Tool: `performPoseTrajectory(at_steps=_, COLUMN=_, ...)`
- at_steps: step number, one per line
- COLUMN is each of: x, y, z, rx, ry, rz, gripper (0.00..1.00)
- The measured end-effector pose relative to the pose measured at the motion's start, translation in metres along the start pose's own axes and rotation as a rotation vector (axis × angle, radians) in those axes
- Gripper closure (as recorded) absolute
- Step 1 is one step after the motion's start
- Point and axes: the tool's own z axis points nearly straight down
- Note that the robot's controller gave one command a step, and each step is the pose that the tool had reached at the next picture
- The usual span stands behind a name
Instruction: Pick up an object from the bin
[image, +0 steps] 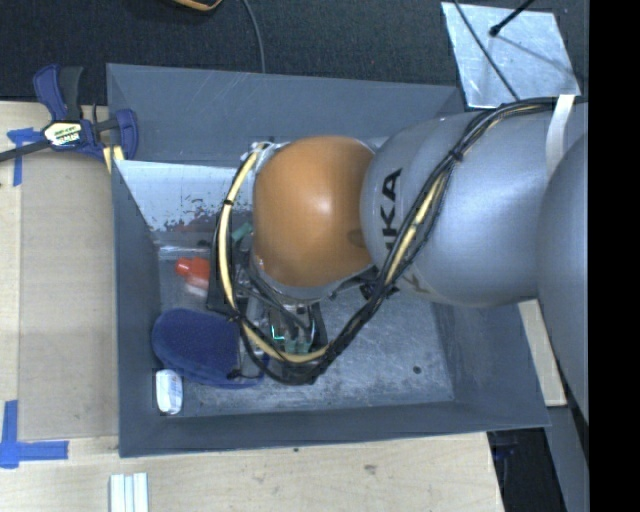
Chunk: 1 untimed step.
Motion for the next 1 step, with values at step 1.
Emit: performPoseTrajectory(at_steps=1, x=-0.0205, y=-0.0074, z=0.1258, rx=-0.002, ry=-0.004, rz=0.066, gripper=0.00)
